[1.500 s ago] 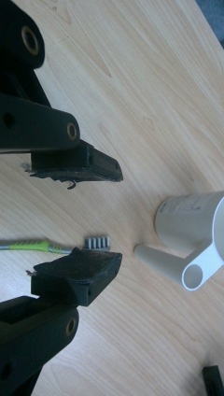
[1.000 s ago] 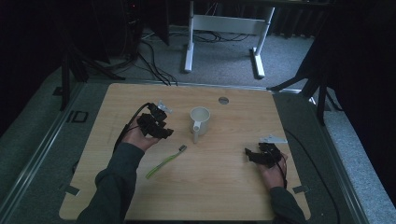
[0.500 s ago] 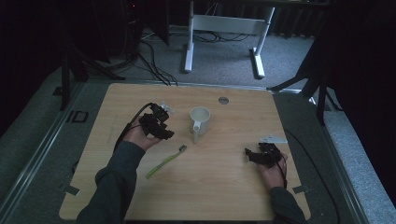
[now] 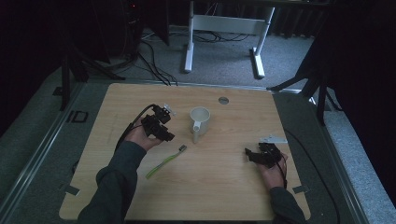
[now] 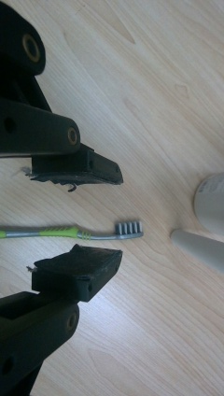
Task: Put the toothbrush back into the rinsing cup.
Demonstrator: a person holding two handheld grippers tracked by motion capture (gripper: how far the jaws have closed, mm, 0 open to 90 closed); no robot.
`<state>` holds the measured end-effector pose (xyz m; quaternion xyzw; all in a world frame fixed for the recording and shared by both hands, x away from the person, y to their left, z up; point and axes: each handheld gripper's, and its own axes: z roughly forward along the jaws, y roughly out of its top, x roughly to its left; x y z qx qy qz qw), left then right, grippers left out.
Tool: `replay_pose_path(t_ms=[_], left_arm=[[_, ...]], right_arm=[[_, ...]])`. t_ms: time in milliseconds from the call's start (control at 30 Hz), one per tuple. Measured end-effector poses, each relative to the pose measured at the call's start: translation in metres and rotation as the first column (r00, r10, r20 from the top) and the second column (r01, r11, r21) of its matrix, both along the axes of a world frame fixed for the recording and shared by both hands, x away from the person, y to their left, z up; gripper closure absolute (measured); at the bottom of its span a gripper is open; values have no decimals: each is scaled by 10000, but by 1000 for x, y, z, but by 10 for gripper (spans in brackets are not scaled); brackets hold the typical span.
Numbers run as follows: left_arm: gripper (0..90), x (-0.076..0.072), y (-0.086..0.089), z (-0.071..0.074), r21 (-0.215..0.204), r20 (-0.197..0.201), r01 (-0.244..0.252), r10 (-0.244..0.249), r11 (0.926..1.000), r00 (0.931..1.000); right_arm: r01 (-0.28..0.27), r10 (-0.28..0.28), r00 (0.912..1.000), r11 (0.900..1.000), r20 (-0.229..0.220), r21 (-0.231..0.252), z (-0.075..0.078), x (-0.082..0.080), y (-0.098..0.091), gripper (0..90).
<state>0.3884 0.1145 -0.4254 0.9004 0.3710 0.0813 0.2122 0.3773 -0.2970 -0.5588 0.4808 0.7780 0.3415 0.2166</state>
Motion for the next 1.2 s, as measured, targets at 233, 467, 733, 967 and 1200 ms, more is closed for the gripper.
replay_pose_path(t_ms=[233, 467, 733, 967, 1200], left_arm=[[579, 2, -3, -3, 167, -307, 35, -29, 9999, 9995], [579, 3, -8, -6, 313, -521, 98, -81, 9995, 9986], [586, 5, -14, -11, 627, -861, 222, -167, 9978, 9961], [597, 6, -17, -16, 853, -1065, 320, -228, 9958, 9940], [621, 6, -25, -23, 1153, -1360, 561, -402, 9917, 9899]], right_arm=[[-7, 7, 10000, 10000, 0, -14, 0, 0, 0, 293], [0, 0, 10000, 10000, -2, -6, 0, 0, 0, 293], [-3, 3, 10000, 10000, 0, -8, 0, 0, 0, 293], [0, 0, 10000, 10000, 1, -10, 0, 0, 0, 293], [-4, 4, 10000, 10000, 4, -11, 0, 0, 0, 293]])
